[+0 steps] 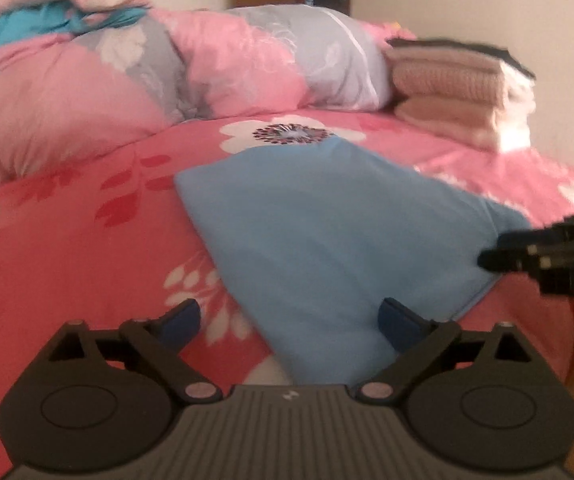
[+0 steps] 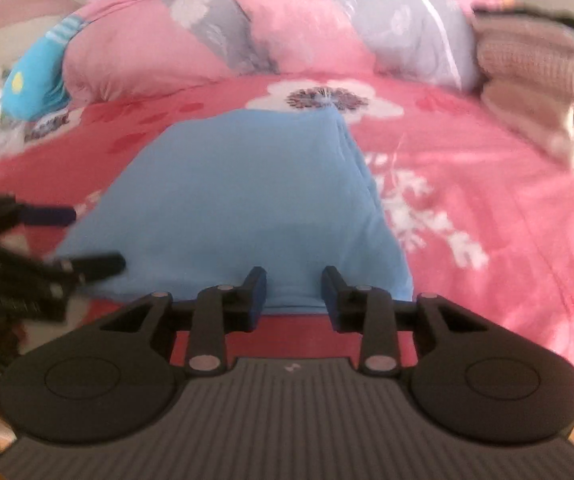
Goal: Fold clothes
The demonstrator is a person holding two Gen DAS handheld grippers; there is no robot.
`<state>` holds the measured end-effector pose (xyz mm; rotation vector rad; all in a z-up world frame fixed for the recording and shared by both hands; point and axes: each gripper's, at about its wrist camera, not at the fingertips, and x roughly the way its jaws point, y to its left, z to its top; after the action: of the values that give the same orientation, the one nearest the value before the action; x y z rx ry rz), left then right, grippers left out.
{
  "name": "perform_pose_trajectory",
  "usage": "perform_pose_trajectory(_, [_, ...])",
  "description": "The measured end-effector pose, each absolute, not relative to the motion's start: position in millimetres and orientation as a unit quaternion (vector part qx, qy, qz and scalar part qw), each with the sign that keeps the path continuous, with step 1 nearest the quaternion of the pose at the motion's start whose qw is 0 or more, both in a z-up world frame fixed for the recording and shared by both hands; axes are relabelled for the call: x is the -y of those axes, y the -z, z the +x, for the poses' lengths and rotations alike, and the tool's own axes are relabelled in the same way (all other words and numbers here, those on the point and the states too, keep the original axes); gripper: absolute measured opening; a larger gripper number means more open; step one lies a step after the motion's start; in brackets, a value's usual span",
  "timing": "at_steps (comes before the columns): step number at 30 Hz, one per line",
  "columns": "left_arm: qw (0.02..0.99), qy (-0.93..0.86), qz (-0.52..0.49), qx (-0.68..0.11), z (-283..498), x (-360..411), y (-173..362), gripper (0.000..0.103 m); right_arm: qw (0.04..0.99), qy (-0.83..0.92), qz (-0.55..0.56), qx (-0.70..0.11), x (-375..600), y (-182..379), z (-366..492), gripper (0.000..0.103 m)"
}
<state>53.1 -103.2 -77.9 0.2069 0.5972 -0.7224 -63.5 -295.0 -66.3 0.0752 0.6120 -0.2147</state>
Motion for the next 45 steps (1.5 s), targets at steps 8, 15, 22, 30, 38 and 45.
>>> perform_pose_trajectory(8, [0.884,0.357,0.082,-0.290,53,96,78,0.103,0.937,0.121,0.013,-0.328,284,59,-74,0.055])
perform_pose_trajectory(15, [0.885,0.345,0.083,-0.302,50,97,76,0.103,0.943,0.155,0.041,-0.291,283,32,-94,0.077])
perform_pose_trajectory(22, [0.881,0.344,0.058,-0.321,54,92,72,0.103,0.942,0.172,0.086,-0.275,286,18,-99,0.099])
perform_pose_trajectory(30, [0.874,0.337,0.023,-0.350,63,87,71,0.103,0.931,0.185,0.101,-0.297,278,15,-95,0.102])
perform_pose_trajectory(38, [0.870,0.329,0.056,-0.362,62,95,70,0.103,0.926,0.203,0.061,-0.311,260,14,-85,0.102])
perform_pose_trajectory(45, [0.863,0.336,0.088,-0.367,62,99,69,0.103,0.926,0.211,0.058,-0.308,255,14,-84,0.102])
